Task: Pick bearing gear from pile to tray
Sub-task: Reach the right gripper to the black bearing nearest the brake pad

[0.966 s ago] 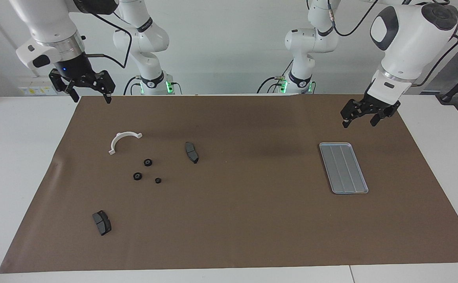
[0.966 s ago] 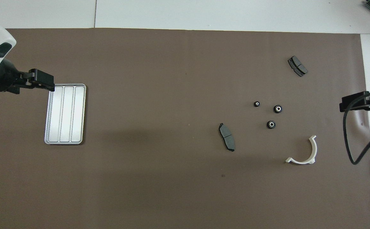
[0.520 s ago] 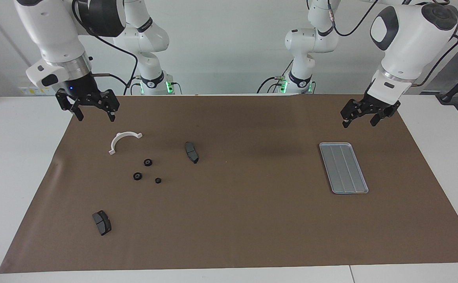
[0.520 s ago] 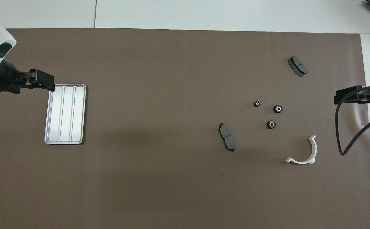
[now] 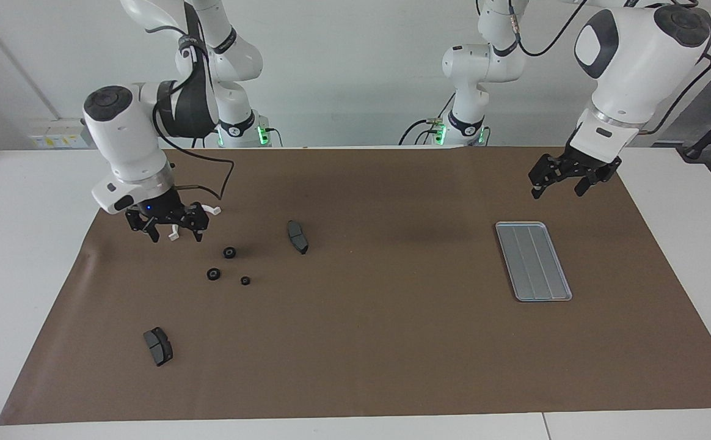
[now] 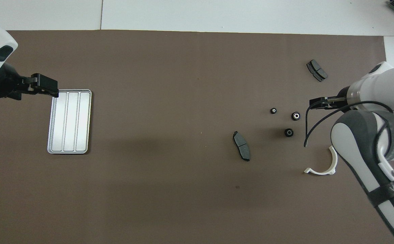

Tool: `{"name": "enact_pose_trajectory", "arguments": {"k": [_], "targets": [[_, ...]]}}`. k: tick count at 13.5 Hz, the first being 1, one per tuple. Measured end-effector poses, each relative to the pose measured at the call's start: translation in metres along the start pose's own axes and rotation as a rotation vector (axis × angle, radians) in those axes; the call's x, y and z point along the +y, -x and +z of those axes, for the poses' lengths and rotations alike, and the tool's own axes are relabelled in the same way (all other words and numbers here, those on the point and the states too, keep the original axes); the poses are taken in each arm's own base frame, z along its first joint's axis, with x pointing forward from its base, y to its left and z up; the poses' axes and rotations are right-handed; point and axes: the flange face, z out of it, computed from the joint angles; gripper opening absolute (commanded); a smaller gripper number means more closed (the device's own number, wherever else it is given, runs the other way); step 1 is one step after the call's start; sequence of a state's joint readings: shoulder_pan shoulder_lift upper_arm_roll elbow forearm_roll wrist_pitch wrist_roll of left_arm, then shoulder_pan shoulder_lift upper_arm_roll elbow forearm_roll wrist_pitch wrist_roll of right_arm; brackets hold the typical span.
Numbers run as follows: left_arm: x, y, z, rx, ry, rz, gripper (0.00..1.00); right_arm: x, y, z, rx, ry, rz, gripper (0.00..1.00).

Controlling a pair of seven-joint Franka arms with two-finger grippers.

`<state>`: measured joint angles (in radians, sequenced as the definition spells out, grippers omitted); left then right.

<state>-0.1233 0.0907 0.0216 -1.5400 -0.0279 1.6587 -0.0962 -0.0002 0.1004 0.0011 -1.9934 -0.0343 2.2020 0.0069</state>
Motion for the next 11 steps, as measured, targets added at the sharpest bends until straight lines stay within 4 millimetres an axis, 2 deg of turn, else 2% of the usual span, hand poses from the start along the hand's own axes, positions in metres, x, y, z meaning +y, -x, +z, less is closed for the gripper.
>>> {"name": "enact_pose_trajectory", "arguments": {"k": [2, 5, 7, 11], "targets": [[0.002, 0.001, -0.002, 0.003, 0.001, 0.003, 1.00, -0.002, 0.006, 0.034, 0.009, -0.002, -0.012, 1.00], [0.002, 0.003, -0.005, 0.008, 0.001, 0.004, 1.00, -0.012, 0.015, 0.070, 0.023, -0.007, -0.058, 1.00], [0.002, 0.003, -0.005, 0.008, 0.001, 0.004, 1.00, -0.022, 0.019, 0.086, 0.031, -0.013, -0.108, 1.00], [-0.002, 0.003, -0.005, 0.006, 0.000, -0.004, 1.00, -0.024, 0.020, 0.110, 0.056, -0.024, -0.137, 1.00]]}}
